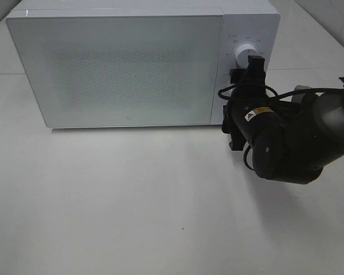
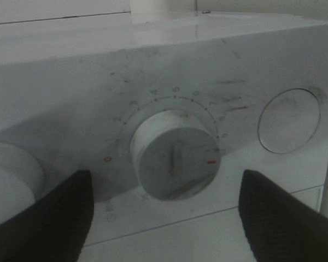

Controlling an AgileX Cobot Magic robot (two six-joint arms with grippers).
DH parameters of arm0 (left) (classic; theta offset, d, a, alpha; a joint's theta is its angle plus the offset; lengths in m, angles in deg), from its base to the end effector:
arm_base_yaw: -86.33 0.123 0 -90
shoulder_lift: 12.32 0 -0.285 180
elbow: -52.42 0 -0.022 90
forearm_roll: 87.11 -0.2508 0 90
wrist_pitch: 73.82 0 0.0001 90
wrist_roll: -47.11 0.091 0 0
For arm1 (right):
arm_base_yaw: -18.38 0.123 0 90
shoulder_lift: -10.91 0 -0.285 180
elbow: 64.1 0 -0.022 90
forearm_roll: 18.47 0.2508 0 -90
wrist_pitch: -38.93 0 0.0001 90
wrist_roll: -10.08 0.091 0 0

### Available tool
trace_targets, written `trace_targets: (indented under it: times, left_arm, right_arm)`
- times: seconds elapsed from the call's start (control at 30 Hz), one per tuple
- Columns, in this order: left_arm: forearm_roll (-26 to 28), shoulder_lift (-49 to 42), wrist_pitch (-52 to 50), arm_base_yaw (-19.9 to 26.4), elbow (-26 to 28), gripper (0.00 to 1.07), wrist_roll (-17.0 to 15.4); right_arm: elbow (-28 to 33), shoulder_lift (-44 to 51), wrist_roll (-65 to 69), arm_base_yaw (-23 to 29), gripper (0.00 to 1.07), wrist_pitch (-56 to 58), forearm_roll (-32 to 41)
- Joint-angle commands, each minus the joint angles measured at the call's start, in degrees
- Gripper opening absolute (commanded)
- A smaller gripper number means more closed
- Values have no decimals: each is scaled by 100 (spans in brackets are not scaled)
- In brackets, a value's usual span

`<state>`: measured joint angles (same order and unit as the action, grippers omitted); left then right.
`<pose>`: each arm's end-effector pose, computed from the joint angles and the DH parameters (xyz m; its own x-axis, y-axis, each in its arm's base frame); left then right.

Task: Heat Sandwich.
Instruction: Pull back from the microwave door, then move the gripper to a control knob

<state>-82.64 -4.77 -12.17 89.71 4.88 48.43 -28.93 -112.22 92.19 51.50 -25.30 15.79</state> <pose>-0.0080 -0.0067 0.2812 -0.4480 -0.0405 -0.8931 -0.0039 0.9991 -0.0434 0.3154 0.1507 0.1250 -0.0318 0.9968 0.0731 0.1313 -0.0683 0.9890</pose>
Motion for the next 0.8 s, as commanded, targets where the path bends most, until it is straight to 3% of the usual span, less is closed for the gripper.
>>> trace_targets:
  times: [0.03,0.27,0.8]
  left_arm:
    - [57,-97,-23,6,-6,98,6]
    - [57,-97,-23,6,-6,98,6]
    - [57,-97,-23,6,-6,98,6]
  right_arm:
    - [-149,97,-80,-52,76,-361,-235]
    - [-92,143,-201,-52,75,-355,-275]
    - [751,808,-1083,-52,75,309,-590]
